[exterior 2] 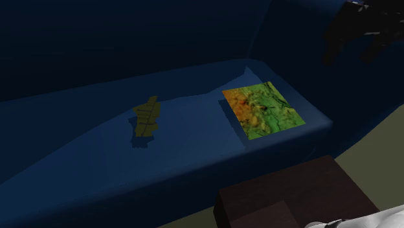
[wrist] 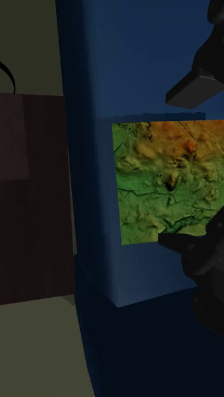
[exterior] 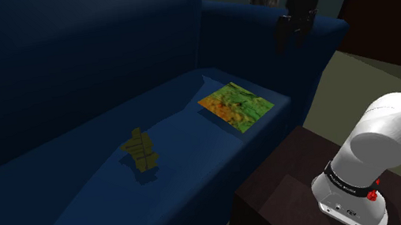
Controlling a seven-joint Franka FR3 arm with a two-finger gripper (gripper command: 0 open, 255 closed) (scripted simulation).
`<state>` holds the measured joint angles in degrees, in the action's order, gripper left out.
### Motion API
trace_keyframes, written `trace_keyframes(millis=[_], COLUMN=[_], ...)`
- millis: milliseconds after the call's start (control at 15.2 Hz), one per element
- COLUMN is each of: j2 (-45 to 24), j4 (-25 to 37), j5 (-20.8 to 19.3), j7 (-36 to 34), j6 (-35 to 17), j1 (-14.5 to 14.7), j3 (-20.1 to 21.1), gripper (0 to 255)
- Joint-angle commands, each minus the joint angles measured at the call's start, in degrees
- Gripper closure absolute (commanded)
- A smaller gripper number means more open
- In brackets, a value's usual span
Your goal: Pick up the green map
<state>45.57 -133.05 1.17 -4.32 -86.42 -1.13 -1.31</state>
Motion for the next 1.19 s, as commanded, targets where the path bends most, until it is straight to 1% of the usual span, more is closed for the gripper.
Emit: trace_keyframes(millis=[0,330,660,924,1122], j2=[0.0,-3.0,-8.2,-13.8,-18.7], j4=[0.0,-2.2,-2.4,-1.0,0.9], j5=[0.0,4.2,7.5,9.0,9.4], j7=[0.0,-7.7,-15.2,-21.2,-25.8], j6=[0.0,-6.1,-12.6,-17.8,-21.6], j1=[0.0,1.2,2.2,2.7,2.8], j3=[0.0,5.9,11.8,16.5,19.9], gripper=[0,0,0,0,0])
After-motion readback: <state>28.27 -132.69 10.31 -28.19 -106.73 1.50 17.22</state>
